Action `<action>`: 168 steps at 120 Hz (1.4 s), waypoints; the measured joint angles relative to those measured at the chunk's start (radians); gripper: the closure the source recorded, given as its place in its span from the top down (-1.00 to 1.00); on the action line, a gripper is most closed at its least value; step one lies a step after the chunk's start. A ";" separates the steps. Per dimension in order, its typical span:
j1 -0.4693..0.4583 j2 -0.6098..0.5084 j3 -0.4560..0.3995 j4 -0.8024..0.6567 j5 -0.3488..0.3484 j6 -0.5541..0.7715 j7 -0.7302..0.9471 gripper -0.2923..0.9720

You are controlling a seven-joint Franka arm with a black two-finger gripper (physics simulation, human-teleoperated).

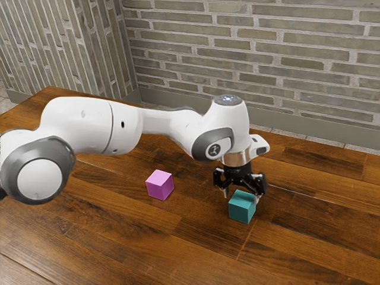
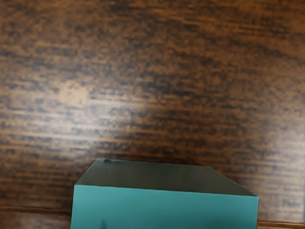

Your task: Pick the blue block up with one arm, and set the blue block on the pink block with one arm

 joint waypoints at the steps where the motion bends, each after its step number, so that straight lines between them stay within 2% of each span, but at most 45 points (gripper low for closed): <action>1: 0.000 0.001 0.000 0.000 0.000 0.000 0.000 0.54; 58: -0.018 0.065 0.000 0.059 0.001 0.003 0.008 0.52; 111: -0.025 0.068 0.015 0.063 0.001 0.002 0.008 0.17; 133: -0.025 0.058 0.015 0.063 0.002 -0.004 0.007 0.11; 150: -0.024 -0.010 0.050 0.040 0.002 -0.067 0.006 0.11; 158: -0.020 -0.078 0.057 -0.010 0.002 -0.105 0.007 0.10; 168: 0.013 -0.223 0.059 -0.144 -0.001 -0.140 0.010 0.10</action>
